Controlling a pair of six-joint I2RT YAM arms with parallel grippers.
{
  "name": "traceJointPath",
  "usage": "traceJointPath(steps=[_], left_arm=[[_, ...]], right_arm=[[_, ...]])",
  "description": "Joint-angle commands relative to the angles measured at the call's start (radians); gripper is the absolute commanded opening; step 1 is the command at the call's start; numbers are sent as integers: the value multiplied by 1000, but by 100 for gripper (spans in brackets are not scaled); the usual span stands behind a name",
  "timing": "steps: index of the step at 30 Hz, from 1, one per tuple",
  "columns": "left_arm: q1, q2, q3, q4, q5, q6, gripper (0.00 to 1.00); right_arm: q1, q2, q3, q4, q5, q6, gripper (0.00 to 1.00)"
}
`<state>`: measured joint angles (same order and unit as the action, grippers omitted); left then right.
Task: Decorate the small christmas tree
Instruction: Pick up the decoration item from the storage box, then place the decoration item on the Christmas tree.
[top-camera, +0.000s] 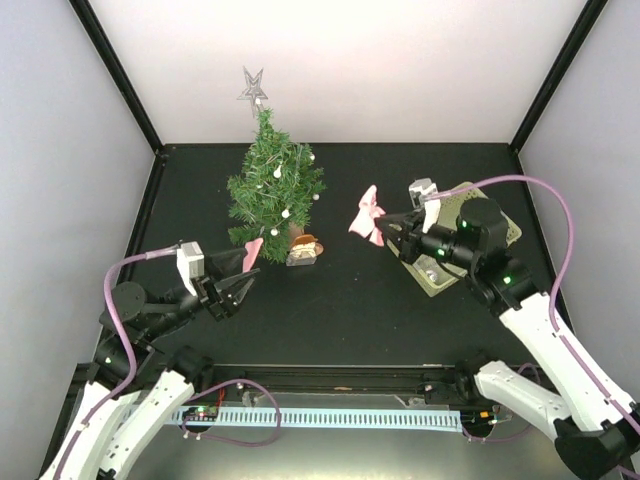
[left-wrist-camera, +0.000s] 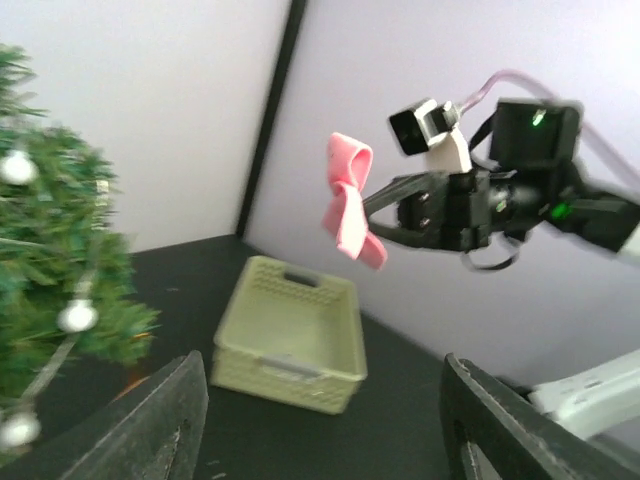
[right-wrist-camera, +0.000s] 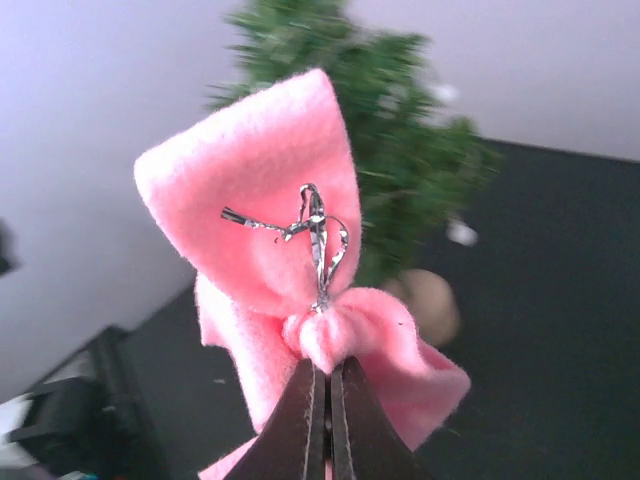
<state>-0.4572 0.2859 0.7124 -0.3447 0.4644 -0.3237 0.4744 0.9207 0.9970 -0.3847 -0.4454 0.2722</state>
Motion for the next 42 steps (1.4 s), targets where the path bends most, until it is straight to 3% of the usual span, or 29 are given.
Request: traceJointPath(steps=[1, 6, 11, 17, 24, 33, 42], left_arm=[[8, 40, 14, 190, 200, -236, 64], [6, 78, -35, 393, 312, -446, 62], [2, 128, -64, 503, 385, -558, 52], [-14, 144, -130, 701, 383, -714, 50], [-43, 164, -136, 802, 368, -755, 45], [-86, 226, -127, 953, 360, -817, 44], [-126, 249, -99, 984, 338, -811, 41]], right_arm=[[58, -85, -94, 351, -277, 214, 1], [126, -103, -165, 643, -358, 416, 1], [224, -41, -160, 834, -399, 502, 1], [333, 87, -118, 1141, -466, 655, 3], [453, 215, -13, 1220, -467, 677, 3], [502, 311, 56, 1252, -454, 681, 3], [529, 355, 70, 1252, -440, 684, 4]])
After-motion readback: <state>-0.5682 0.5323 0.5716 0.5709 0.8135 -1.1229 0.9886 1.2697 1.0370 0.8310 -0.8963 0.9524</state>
